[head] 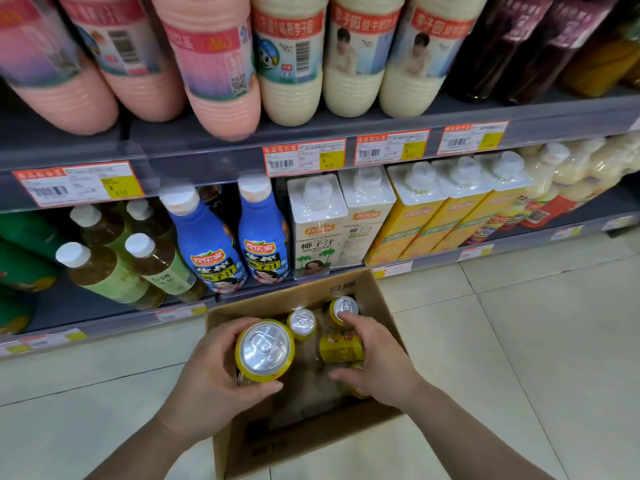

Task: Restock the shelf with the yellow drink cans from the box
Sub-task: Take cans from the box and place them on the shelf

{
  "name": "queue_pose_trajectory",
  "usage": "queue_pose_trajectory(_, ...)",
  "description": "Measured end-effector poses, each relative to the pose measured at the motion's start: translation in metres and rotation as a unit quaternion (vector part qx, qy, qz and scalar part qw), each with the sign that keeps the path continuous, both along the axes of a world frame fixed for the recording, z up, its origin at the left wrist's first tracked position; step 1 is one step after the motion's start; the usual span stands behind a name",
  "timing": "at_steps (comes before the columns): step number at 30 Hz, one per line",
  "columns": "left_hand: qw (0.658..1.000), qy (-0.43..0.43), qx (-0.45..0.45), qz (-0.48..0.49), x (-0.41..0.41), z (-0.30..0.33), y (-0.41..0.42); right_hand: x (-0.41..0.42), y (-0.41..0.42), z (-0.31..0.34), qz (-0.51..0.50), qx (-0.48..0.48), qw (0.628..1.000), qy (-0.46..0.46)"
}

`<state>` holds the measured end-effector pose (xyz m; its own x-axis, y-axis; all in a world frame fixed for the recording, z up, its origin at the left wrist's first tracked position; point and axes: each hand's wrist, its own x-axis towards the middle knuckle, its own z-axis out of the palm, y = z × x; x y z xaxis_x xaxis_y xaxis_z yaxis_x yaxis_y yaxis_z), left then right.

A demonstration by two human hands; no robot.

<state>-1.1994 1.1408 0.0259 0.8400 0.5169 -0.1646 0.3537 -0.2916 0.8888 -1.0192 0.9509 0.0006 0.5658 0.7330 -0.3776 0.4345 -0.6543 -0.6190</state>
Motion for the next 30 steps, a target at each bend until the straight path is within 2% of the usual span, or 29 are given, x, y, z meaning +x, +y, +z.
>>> queue_pose_trajectory(8, 0.998, 0.028, 0.005, 0.058, -0.014, -0.009, 0.031, -0.007, 0.067, -0.106, -0.054, -0.124, 0.984, -0.113)
queue_pose_trajectory(12, 0.997, 0.024, 0.016, 0.076, -0.017, -0.022, 0.042, -0.016, 0.089, -0.127, -0.090, -0.126, 0.972, -0.178)
queue_pose_trajectory(16, 0.996, 0.037, 0.010, 0.085, -0.019, -0.025, 0.046, -0.015, 0.078, -0.131, -0.101, -0.079, 0.972, -0.198)
queue_pose_trajectory(22, 0.995, 0.041, -0.023, 0.088, -0.017, 0.001, 0.038, -0.021, 0.051, -0.078, -0.088, -0.087, 0.988, -0.094)
queue_pose_trajectory(30, 0.993, 0.051, -0.057, 0.090, -0.016, 0.121, 0.013, -0.057, 0.026, 0.092, -0.139, 0.040, 0.988, 0.059)
